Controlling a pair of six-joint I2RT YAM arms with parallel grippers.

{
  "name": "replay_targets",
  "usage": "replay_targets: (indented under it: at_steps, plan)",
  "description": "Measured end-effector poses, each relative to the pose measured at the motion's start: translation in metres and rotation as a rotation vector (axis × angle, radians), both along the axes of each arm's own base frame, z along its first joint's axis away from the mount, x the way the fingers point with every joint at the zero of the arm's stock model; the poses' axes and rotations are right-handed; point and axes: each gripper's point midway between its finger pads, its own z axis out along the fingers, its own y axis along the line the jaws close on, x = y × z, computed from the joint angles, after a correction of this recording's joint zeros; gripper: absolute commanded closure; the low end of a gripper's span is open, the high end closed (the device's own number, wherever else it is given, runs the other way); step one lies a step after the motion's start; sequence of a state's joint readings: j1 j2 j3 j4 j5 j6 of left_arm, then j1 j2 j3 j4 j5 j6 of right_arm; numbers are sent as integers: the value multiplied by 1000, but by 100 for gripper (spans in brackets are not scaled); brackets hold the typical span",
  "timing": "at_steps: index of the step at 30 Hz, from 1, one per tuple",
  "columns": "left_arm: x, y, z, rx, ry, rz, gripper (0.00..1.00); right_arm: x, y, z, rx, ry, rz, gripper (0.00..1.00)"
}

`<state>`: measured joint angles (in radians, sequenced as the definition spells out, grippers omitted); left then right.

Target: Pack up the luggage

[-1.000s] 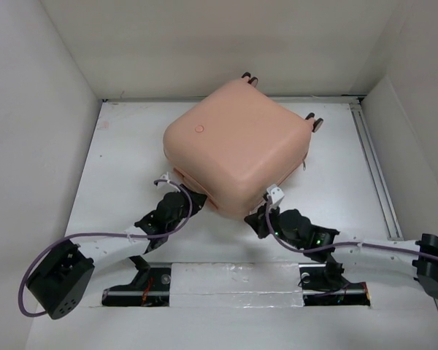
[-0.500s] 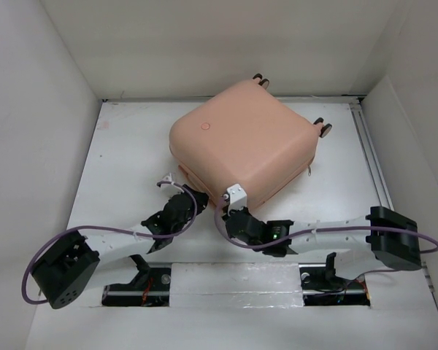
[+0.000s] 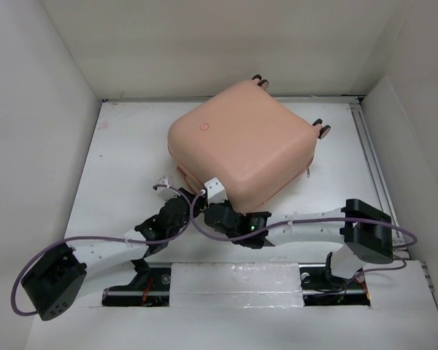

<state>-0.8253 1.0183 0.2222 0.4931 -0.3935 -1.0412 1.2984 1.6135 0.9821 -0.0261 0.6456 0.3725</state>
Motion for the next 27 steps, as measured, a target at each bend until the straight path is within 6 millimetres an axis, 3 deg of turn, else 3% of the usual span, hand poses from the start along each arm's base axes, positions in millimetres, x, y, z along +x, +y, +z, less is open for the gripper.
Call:
replay_targets:
  at_steps: [1,2,4,5,6,8,11,15,18,20,21,24,27]
  plan:
    - [-3,2,1,10,3,-1,61,-3,1,1,5,4,11,72]
    - [-7,5,1,31,7,-11,48,-7,2,2,22,14,24,60]
    - [-18,8,-1,84,17,-50,27,-22,10,9,81,45,100,45]
    - [-20,8,21,54,-32,-56,15,-28,14,17,123,55,126,39]
    - [-19,14,31,63,-51,-47,12,-32,16,28,164,60,149,37]
    - [-9,29,60,48,-110,14,12,-40,17,51,235,65,189,37]
    - [18,58,121,-2,-238,144,12,-48,14,83,317,60,229,42]
    - [61,84,191,-52,-354,267,14,-46,-7,122,372,15,211,97]
    - [115,82,225,-36,-361,279,16,-10,-46,149,425,-32,69,100]
    - [158,73,247,-33,-367,251,17,26,-89,162,482,-75,-93,100]
    - [179,69,248,-28,-356,232,17,42,-117,162,504,-95,-188,100]
    - [229,82,223,-16,-288,211,20,65,-200,144,549,-139,-447,100]
    - [257,105,180,-18,-187,203,23,69,-253,107,535,-132,-614,100]
